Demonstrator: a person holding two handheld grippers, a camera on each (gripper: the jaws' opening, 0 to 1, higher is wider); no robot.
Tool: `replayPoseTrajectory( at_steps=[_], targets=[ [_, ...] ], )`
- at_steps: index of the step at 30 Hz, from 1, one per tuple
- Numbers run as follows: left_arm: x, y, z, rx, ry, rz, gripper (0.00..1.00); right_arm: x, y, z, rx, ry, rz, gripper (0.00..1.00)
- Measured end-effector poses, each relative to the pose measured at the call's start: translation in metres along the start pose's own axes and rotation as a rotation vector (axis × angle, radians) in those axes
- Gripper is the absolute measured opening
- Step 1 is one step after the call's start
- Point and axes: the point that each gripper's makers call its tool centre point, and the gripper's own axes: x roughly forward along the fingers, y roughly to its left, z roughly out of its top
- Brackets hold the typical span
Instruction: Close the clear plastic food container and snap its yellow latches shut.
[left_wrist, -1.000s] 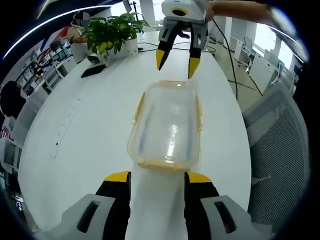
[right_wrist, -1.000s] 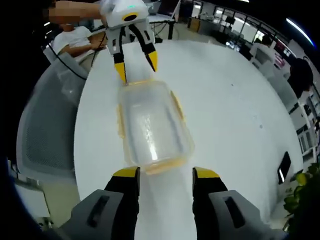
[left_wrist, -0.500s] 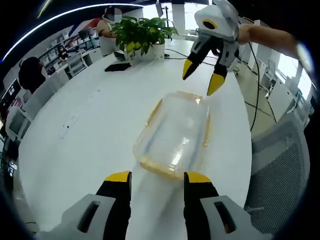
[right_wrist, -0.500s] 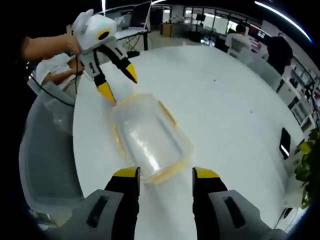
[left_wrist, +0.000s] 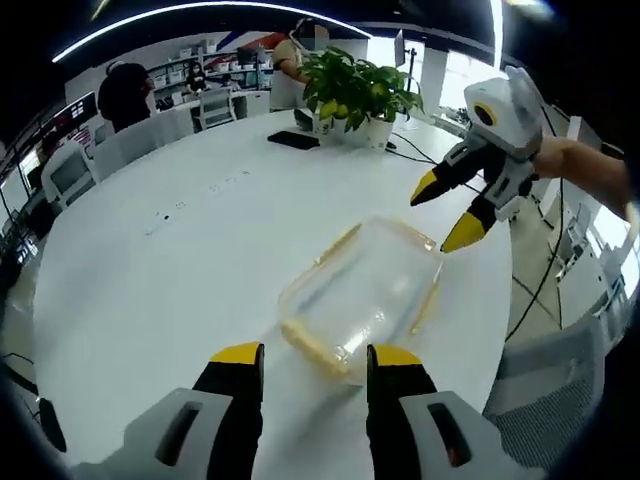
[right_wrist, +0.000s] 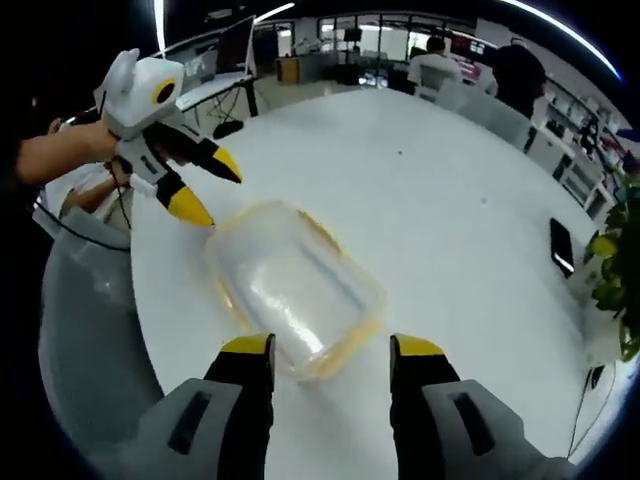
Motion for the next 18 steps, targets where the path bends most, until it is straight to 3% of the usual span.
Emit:
replayPoseTrajectory(
  at_steps=[6,12,18],
  targets=[
    [0.005,-0.003,-0.002,-0.073,-0.010,0.029,0.34,0.004,0.001,0.001,0.099,-0.033,-0.006,0.42],
    [0.009,-0.004,-0.002,-0.133,-0.041,0.052,0.34,0.009,0.002,-0.004,0.132,-0.038,-0.001,0.41],
    [0.014,-0.008,-0.008,-0.197,-0.026,0.026,0.34,0.014,0.002,-0.006,0.187,-0.045,0.011,0.41]
  ],
)
